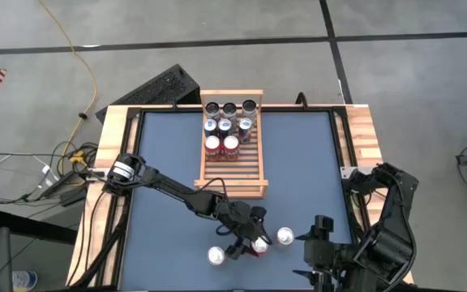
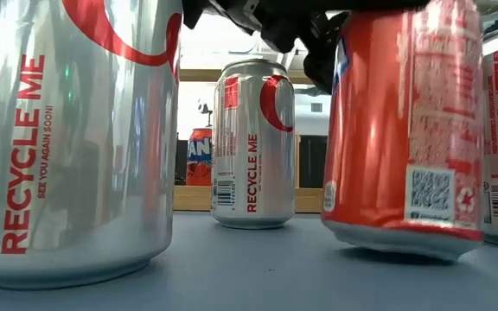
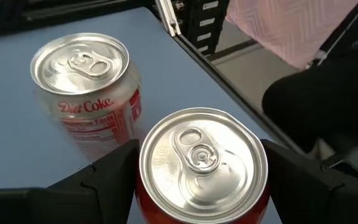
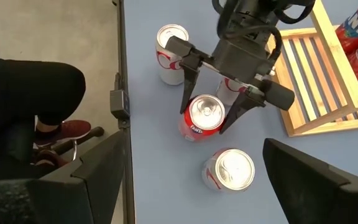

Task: Place canned beverage on shelf
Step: Put the orange soda can on the shelf aligned with the other orange soda cans

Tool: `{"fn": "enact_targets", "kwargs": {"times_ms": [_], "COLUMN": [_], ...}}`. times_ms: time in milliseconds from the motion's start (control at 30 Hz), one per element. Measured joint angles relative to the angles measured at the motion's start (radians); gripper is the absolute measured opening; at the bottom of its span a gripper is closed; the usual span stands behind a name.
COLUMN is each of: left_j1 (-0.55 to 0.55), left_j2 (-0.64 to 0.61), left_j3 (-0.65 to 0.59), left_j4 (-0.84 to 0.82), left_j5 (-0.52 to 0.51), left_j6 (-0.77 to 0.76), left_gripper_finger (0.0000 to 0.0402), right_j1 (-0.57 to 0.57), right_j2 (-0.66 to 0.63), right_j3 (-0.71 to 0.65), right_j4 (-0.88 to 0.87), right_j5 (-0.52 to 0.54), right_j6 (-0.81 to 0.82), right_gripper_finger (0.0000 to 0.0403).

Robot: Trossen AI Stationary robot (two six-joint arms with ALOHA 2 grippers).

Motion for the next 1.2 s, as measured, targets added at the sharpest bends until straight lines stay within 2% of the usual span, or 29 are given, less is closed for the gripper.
{"fn": "enact_targets", "kwargs": {"times_ms": [133, 267, 367, 500, 700, 833, 1000, 1200], "left_j1": [-0.003, -0.019, -0.033, -0.055, -0.11, -0.14, -0.122, -0.056], "left_j2": [0.0, -0.013, -0.042, -0.101, -0.207, -0.285, -0.368, -0.401], "left_j3": [0.017, 0.02, 0.02, 0.02, 0.02, 0.02, 0.02, 0.021], "left_j4": [-0.005, -0.001, -0.019, -0.051, -0.066, -0.101, -0.147, -0.132], "left_j5": [-0.017, -0.11, -0.218, -0.382, -0.555, -0.759, -1.023, -1.209], "left_j6": [-0.101, -0.126, -0.132, -0.181, -0.185, -0.18, -0.164, -0.145], "left_gripper_finger": [0.0282, 0.0283, 0.0283, 0.0284, 0.0284, 0.0284, 0.0284, 0.0284], "right_j1": [0.005, 0.021, 0.034, 0.041, 0.074, 0.083, 0.085, 0.085], "right_j2": [0.006, 0.026, 0.035, 0.033, 0.034, 0.034, 0.034, 0.034], "right_j3": [0.0, 0.0, -0.001, -0.001, -0.001, -0.001, -0.001, -0.001], "right_j4": [0.0, -0.008, -0.016, -0.024, -0.066, -0.064, -0.064, -0.065], "right_j5": [0.0, 0.002, 0.002, 0.029, 0.037, 0.056, 0.075, 0.076], "right_j6": [0.009, 0.008, 0.014, 0.1, 0.196, 0.207, 0.208, 0.208], "right_gripper_finger": [0.0345, 0.0345, 0.0345, 0.0345, 0.0345, 0.0345, 0.0345, 0.0345]}}
